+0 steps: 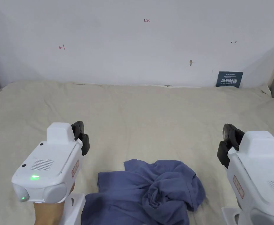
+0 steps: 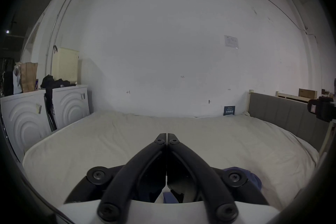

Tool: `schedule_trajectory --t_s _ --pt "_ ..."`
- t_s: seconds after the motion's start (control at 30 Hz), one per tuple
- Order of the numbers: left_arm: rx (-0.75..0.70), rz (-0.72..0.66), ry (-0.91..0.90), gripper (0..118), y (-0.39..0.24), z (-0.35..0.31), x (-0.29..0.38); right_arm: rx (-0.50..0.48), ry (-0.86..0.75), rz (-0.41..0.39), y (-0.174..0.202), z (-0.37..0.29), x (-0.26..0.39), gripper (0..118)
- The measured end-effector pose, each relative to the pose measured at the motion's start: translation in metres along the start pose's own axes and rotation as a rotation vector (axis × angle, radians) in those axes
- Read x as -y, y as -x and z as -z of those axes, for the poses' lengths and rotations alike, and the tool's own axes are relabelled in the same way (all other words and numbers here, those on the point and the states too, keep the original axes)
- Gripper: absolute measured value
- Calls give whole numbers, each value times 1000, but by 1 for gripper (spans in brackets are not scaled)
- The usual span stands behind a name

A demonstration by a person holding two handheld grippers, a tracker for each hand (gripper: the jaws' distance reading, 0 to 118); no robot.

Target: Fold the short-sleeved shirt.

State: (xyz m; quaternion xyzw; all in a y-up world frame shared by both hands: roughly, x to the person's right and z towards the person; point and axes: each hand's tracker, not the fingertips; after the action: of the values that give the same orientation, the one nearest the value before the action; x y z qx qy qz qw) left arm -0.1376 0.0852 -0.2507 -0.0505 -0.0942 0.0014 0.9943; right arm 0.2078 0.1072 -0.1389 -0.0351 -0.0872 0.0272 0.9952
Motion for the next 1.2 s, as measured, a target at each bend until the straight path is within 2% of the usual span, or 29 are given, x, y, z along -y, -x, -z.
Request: schedule_trajectory --t_s 0.2,0.4,0.53,0.73,0.77,0.8,0.83,0.87,0.9,0.93,0.97,1.1,1.13,1.17,1.2 --pt "-20 22 32 0 2 -3 2 -7 4 -3 2 0 1 1" --pt "64 -117 365 0 17 15 25 -9 15 0 4 -4 2 1" --pt "61 -123 565 0 20 18 68 -10 28 6 2 -5 8 1" --pt "61 -187 757 0 19 10 129 -8 61 2 5 -7 13 1" --pt "57 -192 783 3 18 9 137 -9 64 2 5 -7 14 1" --pt "37 -187 821 13 18 9 144 -9 69 3 6 -7 15 1" --pt "26 -191 824 33 17 9 151 -10 74 5 6 -7 16 1" --pt "26 -194 856 70 16 10 157 -11 78 7 6 -7 17 1" --pt "21 -195 897 93 14 12 164 -12 84 8 6 -7 18 1" --pt "4 -188 920 108 12 14 169 -10 90 9 5 -5 21 1" --pt "-6 -177 917 112 10 14 172 -10 93 10 4 -4 22 1" --pt "-40 -136 918 100 -2 21 185 -10 115 13 3 -1 28 1" --pt "-37 -129 924 89 -5 23 189 -11 120 14 2 0 29 1" --pt "-23 -128 932 63 -8 25 195 -11 126 14 2 1 30 1" --pt "-9 -120 952 43 -11 29 202 -10 130 15 1 2 32 1"
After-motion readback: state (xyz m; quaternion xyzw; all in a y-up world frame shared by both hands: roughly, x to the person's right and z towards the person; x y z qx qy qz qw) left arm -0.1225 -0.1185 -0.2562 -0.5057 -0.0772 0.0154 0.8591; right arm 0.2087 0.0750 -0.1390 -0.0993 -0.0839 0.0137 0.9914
